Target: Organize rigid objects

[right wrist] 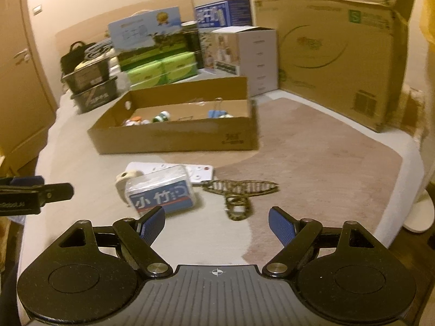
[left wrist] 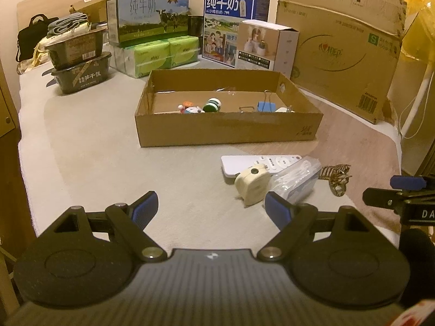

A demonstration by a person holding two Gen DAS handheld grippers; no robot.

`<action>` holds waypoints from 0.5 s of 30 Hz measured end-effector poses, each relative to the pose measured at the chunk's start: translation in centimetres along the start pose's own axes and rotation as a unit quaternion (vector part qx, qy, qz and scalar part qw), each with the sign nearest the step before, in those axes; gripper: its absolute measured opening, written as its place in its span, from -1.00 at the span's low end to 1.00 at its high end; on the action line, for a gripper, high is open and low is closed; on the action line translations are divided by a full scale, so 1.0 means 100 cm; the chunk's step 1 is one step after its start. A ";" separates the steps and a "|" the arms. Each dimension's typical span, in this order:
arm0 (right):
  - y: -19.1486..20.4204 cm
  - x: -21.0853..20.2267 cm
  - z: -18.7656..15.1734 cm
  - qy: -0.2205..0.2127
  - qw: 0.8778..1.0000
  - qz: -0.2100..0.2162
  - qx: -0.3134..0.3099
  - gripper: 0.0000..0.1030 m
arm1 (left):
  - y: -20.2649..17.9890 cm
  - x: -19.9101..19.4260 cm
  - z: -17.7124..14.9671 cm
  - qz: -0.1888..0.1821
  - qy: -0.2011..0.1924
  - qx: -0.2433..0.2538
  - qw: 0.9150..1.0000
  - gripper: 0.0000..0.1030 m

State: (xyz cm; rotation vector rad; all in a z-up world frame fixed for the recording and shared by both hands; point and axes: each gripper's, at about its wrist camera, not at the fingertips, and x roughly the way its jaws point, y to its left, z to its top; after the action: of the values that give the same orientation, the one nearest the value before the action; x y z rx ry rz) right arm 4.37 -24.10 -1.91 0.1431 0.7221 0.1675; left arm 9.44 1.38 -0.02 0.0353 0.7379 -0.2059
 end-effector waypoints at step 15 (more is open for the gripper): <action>0.041 0.051 -0.005 0.008 0.997 0.057 -0.047 0.71 | 0.031 0.025 0.002 0.008 0.011 -0.012 1.000 0.63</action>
State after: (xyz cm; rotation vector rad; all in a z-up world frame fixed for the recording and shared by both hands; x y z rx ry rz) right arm 7.37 -19.00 -4.72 0.0936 0.7204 0.3102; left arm 11.95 4.02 -1.66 0.0209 0.7622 -0.1816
